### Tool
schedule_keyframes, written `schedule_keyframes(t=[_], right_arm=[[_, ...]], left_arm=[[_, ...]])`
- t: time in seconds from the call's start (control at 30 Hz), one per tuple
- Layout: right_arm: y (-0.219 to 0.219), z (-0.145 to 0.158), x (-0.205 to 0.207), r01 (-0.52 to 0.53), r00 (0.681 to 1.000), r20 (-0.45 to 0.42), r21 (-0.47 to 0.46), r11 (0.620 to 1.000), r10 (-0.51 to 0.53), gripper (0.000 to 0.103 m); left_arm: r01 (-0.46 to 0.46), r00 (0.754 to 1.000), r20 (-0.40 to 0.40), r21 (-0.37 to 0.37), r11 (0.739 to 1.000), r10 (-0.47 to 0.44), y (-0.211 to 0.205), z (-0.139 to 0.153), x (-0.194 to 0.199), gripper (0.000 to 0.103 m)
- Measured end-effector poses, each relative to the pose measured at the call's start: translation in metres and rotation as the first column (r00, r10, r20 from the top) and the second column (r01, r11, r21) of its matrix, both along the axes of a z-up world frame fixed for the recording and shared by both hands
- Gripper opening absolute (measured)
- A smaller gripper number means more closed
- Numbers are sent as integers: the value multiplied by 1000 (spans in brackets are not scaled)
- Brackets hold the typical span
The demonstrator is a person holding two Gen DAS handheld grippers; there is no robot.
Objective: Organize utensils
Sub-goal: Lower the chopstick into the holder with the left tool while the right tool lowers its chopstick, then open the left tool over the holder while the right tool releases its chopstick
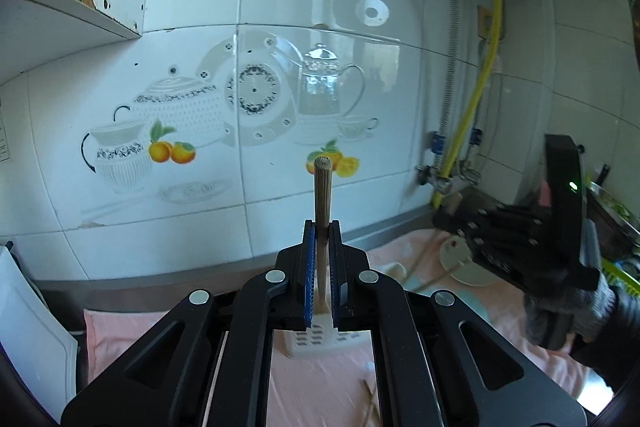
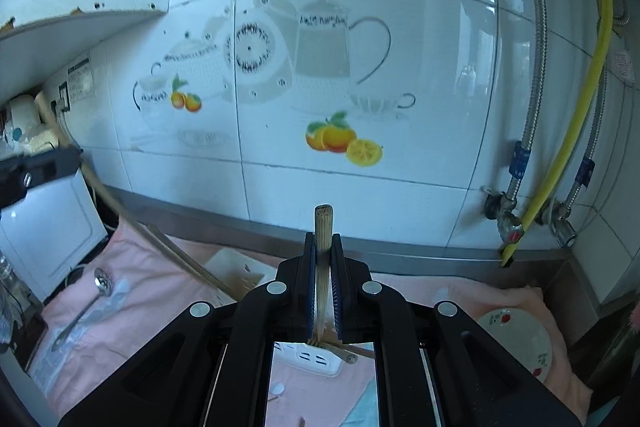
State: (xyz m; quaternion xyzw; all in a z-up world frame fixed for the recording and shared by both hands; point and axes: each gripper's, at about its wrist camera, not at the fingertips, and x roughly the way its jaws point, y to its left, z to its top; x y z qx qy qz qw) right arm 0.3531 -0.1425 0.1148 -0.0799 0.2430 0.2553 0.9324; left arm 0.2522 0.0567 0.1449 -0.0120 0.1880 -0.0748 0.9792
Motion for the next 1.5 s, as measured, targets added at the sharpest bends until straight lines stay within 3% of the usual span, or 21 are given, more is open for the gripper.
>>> schedule_keyframes(t=[0.27, 0.57, 0.93, 1.03, 1.3, 1.37, 1.5], right_arm=[[-1, -7, -1, -7, 1000, -7, -21, 1000, 7, 7], [-2, -9, 0, -7, 1000, -16, -17, 1000, 7, 7], [-7, -8, -1, -3, 1000, -20, -6, 1000, 3, 7], [-9, -8, -2, 0, 1000, -18, -3, 1000, 0, 11], [-21, -1, -13, 8, 1000, 4, 15, 1000, -8, 32], [-23, 1, -16, 9, 1000, 11, 15, 1000, -9, 34], [-31, 5, -25, 17, 999, 30, 15, 1000, -17, 40]], left_arm=[[-45, 999, -28, -57, 997, 44, 11, -24, 31, 5], [-64, 992, -111, -54, 997, 57, 10, -55, 50, 5], [-57, 986, -162, -55, 997, 47, 9, -70, 56, 6], [-62, 983, -174, -54, 997, 51, 9, -71, 57, 6], [-73, 981, -184, -64, 995, 60, 11, -72, 52, 10], [-80, 981, -180, -53, 995, 69, 11, -70, 49, 22], [-88, 982, -170, -54, 995, 78, 12, -69, 40, 30]])
